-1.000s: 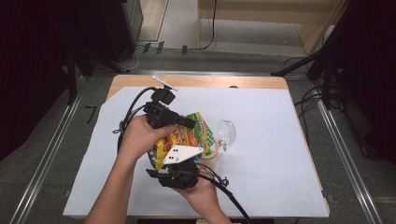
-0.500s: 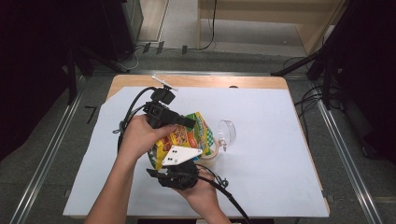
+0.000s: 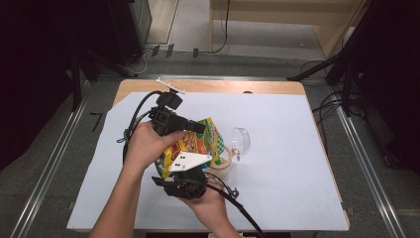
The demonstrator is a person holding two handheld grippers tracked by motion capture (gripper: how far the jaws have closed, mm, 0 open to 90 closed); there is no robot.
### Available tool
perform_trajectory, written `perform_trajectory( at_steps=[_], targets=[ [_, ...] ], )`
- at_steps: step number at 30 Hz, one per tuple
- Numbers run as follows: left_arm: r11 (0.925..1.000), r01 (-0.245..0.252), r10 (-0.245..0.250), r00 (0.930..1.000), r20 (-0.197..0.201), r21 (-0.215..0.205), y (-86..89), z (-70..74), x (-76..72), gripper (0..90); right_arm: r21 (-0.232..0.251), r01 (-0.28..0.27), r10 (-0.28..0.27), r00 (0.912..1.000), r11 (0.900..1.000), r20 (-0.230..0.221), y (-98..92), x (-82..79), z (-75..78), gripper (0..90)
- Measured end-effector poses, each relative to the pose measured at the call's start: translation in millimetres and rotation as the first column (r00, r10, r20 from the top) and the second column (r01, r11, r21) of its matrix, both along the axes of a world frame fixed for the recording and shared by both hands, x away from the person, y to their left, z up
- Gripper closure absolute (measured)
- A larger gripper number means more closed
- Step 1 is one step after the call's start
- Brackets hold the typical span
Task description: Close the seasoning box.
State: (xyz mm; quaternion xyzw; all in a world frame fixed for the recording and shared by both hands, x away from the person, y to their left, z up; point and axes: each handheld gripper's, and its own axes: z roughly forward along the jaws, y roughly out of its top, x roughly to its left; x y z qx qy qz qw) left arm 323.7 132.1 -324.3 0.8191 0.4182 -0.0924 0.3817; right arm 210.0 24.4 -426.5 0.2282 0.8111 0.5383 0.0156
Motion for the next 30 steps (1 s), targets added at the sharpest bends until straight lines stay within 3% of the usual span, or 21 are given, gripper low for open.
perform_trajectory(
  at_steps=[4, 14, 30],
  targets=[
    [0.9999, -0.007, 0.007, 0.9999, 0.016, 0.01, 1.0, 2.5, -1.9, 79.8, -0.004, 0.013, -0.013, 0.9998, 1.0, 0.015, 3.7, 0.6, 0.1, 70.9],
    [1.0, -0.003, 0.003, 0.9999, 0.014, 0.009, 0.1, 2.3, -2.1, 80.1, -0.006, 0.003, -0.003, 0.9999, 1.0, 0.014, 3.5, 2.1, 0.0, 71.0],
    [1.0, -0.001, 0.001, 1.0, -0.008, -0.002, 1.1, -1.1, 1.3, 80.3, -0.019, -0.009, 0.01, 0.9998, 1.0, 0.015, 1.2, 3.2, 0.2, 71.0]
  ],
)
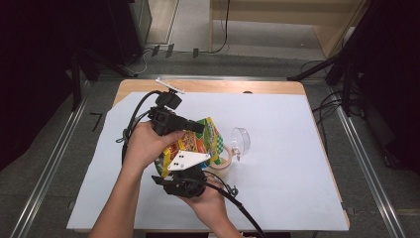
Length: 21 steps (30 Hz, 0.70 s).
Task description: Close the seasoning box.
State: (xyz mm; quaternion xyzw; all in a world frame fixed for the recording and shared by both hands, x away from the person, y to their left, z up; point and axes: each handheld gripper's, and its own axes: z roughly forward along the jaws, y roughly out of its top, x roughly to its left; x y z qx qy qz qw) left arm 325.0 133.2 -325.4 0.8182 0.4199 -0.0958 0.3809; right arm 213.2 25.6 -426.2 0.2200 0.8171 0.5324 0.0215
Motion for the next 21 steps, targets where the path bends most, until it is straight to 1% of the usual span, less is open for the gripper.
perform_trajectory(
  at_steps=[2, 6, 11, 21],
  targets=[
    [1.0, 0.001, -0.001, 1.0, -0.003, -0.001, 0.3, -0.5, 0.6, 80.2, -0.002, -0.002, 0.002, 1.0, 1.0, 0.005, -0.3, 0.3, 0.0, 71.0],
    [1.0, 0.0, 0.0, 1.0, -0.005, -0.001, -0.2, -1.2, 1.2, 80.1, -0.006, -0.004, 0.004, 1.0, 1.0, -0.001, -0.9, 0.5, -0.1, 71.0],
    [1.0, 0.003, -0.003, 1.0, -0.008, -0.004, -0.4, -2.5, 1.8, 80.1, -0.013, 0.0, 0.0, 0.9999, 1.0, 0.016, -1.6, -0.5, -1.7, 70.7],
    [0.9999, 0.006, -0.006, 0.9998, -0.018, -0.015, 0.6, -4.1, 3.7, 79.8, -0.012, -0.004, 0.004, 0.9999, 1.0, 0.011, -2.6, -0.6, -1.3, 70.7]
  ],
)
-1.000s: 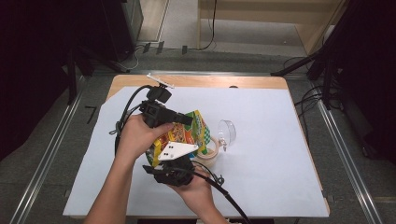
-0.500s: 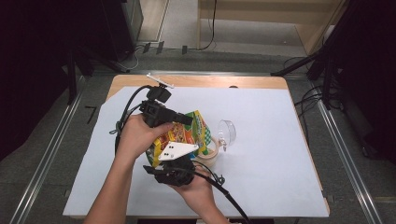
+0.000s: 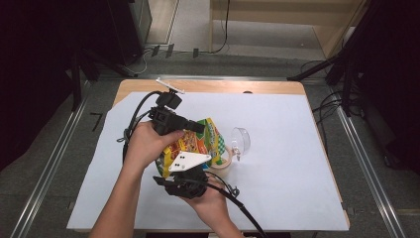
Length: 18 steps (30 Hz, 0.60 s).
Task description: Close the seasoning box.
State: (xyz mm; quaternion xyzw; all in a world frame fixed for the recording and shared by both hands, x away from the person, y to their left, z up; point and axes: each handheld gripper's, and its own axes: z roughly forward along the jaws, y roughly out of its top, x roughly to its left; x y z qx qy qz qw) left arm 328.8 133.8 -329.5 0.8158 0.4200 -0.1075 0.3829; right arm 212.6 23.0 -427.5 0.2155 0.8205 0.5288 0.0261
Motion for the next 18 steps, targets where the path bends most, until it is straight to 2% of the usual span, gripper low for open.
perform_trajectory(
  at_steps=[18],
  targets=[
    [1.0, -0.002, 0.002, 1.0, -0.006, 0.0, 0.5, -0.4, 0.7, 79.8, 0.006, -0.005, 0.005, 1.0, 1.0, -0.004, -0.2, 0.5, -0.1, 70.7]
  ],
)
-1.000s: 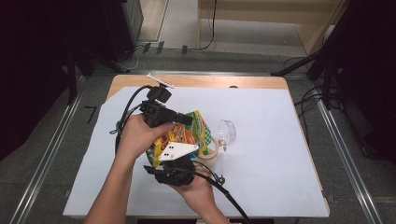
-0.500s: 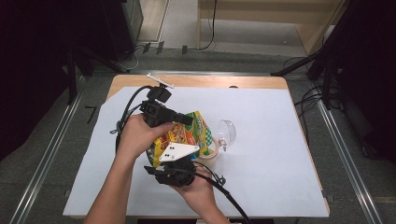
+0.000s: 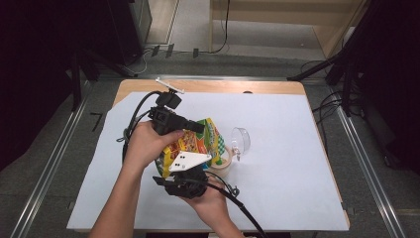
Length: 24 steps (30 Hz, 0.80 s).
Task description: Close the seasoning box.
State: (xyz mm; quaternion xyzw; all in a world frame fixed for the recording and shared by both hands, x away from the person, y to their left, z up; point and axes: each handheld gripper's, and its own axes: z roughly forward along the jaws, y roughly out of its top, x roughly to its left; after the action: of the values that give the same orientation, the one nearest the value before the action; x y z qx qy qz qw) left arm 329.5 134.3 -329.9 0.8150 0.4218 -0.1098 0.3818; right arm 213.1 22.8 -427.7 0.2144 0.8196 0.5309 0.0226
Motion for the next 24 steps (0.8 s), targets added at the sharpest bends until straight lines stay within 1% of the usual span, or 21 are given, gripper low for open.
perform_trajectory(
  at_steps=[17, 20, 24],
  targets=[
    [1.0, 0.001, -0.001, 1.0, 0.0, 0.005, -0.2, 0.1, -0.5, 80.0, -0.004, 0.001, -0.001, 1.0, 1.0, 0.001, -0.1, -0.5, -0.8, 70.7],
    [1.0, -0.001, 0.001, 1.0, -0.003, 0.0, -1.0, -0.3, -0.6, 80.0, -0.007, 0.003, -0.003, 1.0, 1.0, 0.005, -0.3, -0.3, -1.7, 70.7],
    [1.0, 0.002, -0.002, 1.0, -0.002, 0.003, -1.1, -0.3, -0.6, 80.0, -0.005, 0.003, -0.003, 1.0, 1.0, 0.001, -0.8, -0.6, -2.3, 70.7]
  ],
)
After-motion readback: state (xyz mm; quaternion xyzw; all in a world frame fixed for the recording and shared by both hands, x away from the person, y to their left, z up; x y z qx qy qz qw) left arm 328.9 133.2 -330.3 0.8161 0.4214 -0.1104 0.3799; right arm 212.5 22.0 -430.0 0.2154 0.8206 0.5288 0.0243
